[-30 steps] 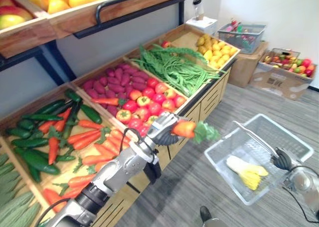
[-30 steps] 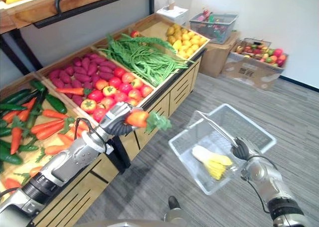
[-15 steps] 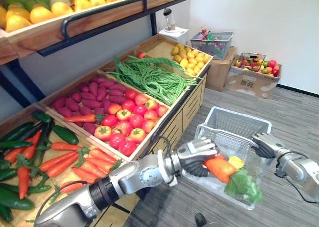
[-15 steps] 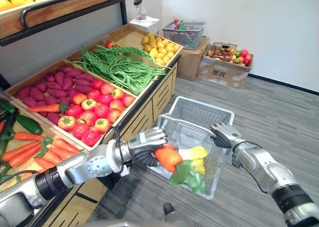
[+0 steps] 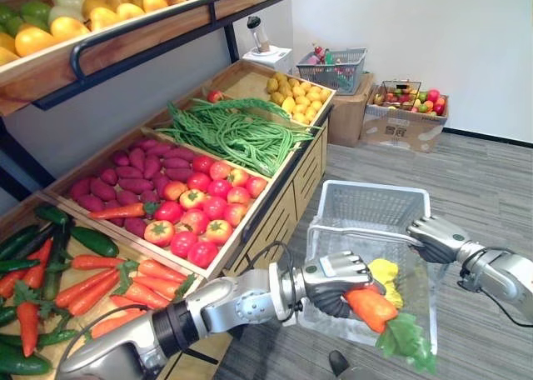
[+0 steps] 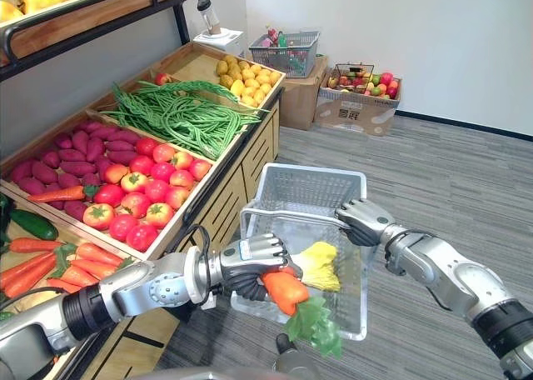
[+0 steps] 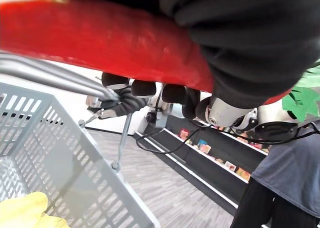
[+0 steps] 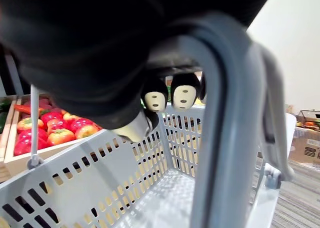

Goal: Pick vegetable in the basket

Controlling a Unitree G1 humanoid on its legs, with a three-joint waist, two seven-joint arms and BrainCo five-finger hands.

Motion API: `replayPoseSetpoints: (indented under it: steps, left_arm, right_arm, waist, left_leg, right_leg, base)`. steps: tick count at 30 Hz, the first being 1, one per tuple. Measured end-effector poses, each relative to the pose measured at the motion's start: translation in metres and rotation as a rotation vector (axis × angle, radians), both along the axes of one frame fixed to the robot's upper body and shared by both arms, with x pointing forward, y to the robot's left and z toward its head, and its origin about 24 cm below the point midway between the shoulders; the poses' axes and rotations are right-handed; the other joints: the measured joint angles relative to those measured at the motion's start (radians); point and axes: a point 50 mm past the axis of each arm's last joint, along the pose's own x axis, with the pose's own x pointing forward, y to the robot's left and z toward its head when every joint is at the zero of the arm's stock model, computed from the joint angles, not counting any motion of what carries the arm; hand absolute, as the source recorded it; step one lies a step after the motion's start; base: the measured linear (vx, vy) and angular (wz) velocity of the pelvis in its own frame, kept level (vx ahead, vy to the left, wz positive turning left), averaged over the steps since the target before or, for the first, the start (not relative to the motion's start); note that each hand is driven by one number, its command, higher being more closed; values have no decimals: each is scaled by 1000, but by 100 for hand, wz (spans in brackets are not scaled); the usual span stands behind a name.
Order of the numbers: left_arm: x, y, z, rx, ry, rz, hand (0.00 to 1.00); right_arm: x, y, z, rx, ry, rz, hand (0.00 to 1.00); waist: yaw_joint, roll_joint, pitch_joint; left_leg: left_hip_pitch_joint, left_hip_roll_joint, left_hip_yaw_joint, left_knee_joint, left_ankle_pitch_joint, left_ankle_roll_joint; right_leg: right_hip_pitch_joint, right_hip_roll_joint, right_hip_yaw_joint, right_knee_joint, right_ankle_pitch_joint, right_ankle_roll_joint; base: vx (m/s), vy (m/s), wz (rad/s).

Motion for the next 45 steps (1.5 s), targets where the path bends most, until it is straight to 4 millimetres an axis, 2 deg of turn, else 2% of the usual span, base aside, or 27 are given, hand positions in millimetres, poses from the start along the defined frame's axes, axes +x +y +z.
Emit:
replayPoseSetpoints:
  steps: [5,14,25,38,39,45]
  left_arm:
    - [3,0,-11,51,-4,14,100]
    - [10,0,-25,86,34,53,100]
    - [55,11,-56,204,10,332,100]
    - [70,14,-84,322,5,438,100]
    - [70,15,-86,331,9,441,0]
    - [70,14,-95,379,9,447,0]
  right_arm:
    - [-3,10,3,21,5,51,100]
    - [-5,14,4,41,32,64,100]
    - [-6,21,7,83,54,86,100]
    - [-7,33,-11,153,107,79,100]
    - [-7,33,-11,170,114,74,100]
    - [-6,35,-11,193,116,60,100]
  waist:
    - [-2,-6,13]
    - [-17,-10,25]
    - [-23,-10,48]
    - [-29,-19,60]
    - [-29,-20,61]
    - [-35,-23,63]
  left_leg:
    - [0,11,12,27,-19,-1]
    - [-1,27,19,61,-38,-1]
    - [-7,26,18,60,-34,6]
    - [-31,23,-7,62,-31,15]
    - [-31,23,-7,62,-31,15]
    - [-33,19,-2,61,-31,15]
  right_leg:
    - [-2,4,12,2,0,0]
    - [-3,7,19,2,0,0]
    - [-10,9,21,5,0,0]
    - [-22,-3,4,-1,0,0]
    - [-24,-3,6,-1,0,0]
    - [-33,-3,13,-1,0,1]
  base:
    - [5,32,-6]
    - [20,47,-3]
    - [14,35,0]
    - [18,39,5]
    - [16,37,-4]
    - [15,31,-3]
